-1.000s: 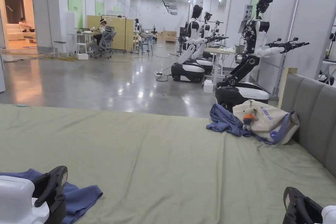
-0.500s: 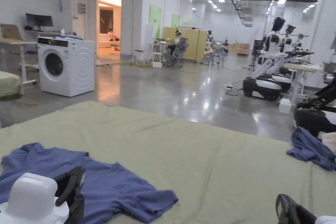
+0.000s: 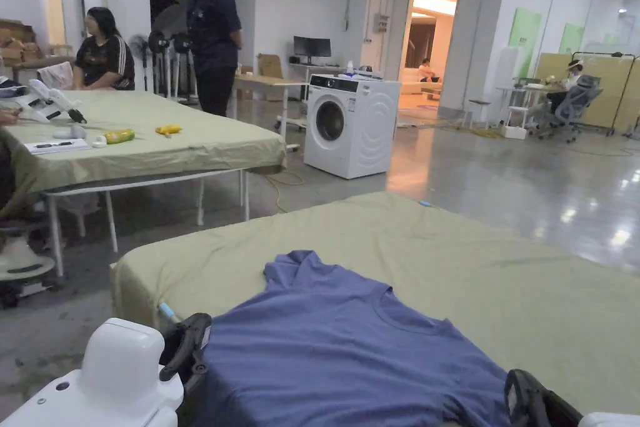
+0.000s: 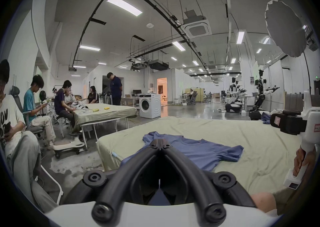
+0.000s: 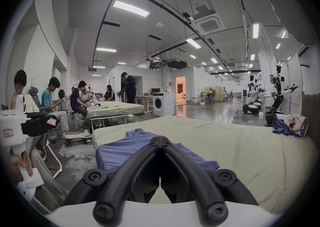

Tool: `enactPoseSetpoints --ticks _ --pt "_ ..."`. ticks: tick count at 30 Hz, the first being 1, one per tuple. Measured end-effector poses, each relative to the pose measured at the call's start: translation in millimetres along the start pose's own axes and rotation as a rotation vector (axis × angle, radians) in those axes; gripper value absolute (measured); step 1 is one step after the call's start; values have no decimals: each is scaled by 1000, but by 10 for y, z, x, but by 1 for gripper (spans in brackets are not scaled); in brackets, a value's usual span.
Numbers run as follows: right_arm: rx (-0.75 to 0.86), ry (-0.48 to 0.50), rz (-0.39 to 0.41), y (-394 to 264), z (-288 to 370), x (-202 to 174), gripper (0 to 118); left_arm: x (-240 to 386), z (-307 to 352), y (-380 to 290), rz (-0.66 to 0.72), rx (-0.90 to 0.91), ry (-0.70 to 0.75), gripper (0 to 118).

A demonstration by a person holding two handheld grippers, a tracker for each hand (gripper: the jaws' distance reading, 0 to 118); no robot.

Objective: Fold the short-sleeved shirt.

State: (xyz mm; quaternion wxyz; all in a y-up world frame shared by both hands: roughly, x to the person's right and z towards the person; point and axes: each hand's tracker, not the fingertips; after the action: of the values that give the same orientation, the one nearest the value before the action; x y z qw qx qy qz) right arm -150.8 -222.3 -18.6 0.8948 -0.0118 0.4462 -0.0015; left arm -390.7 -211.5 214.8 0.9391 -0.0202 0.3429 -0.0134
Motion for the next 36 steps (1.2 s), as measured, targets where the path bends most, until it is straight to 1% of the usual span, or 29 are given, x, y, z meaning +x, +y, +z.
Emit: enactPoseSetpoints --ticks 1,2,3,4,5,6,7,10,11,15,18,20,22,24,25,26,27,30,32,33,35,36 --pt "0 1 0 -1 -12 4 2 -13 -71 -18 6 -1 -9 1" --pt "-1 0 2 -3 -22 15 2 2 -167 -33 11 -9 -19 16" --pt "-1 -7 8 -5 -23 29 2 -2 -302 -42 11 -31 -38 55" --pt "-5 -14 8 -4 -32 60 2 -20 -490 -61 17 -65 -93 111" --pt "-7 -15 5 -4 -38 95 2 -37 -695 -90 15 -106 -126 118" --pt "-10 -19 1 -7 -47 132 2 -5 -924 -132 5 -131 -152 118" --pt "-13 -28 2 -15 -52 157 2 9 -1157 -166 -22 -121 -142 118" --pt "-21 -46 8 -45 -98 255 2 82 -2025 -252 -119 -212 -179 118" --pt "-30 -51 11 -60 -126 287 2 116 -2374 -292 -135 -279 -209 118" --pt "-58 -73 25 -148 -268 409 2 340 -3691 -606 -94 -627 -364 118" --pt "-83 -91 40 -205 -395 490 2 458 -4428 -958 -123 -812 -325 118" --pt "-93 -98 43 -236 -460 542 2 486 -4686 -1075 -81 -836 -272 118" --pt "-102 -110 48 -265 -512 589 2 472 -4855 -1165 29 -848 -320 118" --pt "-114 -117 47 -308 -548 636 2 484 -5024 -1288 107 -895 -308 118" --pt "-119 -118 45 -321 -559 653 2 491 -5089 -1357 123 -923 -309 118" --pt "-124 -120 43 -338 -575 672 2 503 -5102 -1414 119 -963 -298 118" --pt "-129 -124 48 -354 -563 670 2 538 -5130 -1475 64 -967 -270 118" --pt "-147 -127 64 -396 -577 707 2 652 -5109 -1488 -39 -955 -269 118" --pt "-153 -131 67 -413 -568 724 2 672 -5116 -1453 -42 -980 -263 116" --pt "-156 -131 65 -414 -566 733 2 679 -5110 -1412 -58 -994 -260 109" --pt "-157 -139 71 -414 -564 744 2 682 -5038 -1330 -89 -973 -275 73" --pt "-156 -141 70 -405 -547 756 2 680 -5011 -1283 -101 -964 -278 41"
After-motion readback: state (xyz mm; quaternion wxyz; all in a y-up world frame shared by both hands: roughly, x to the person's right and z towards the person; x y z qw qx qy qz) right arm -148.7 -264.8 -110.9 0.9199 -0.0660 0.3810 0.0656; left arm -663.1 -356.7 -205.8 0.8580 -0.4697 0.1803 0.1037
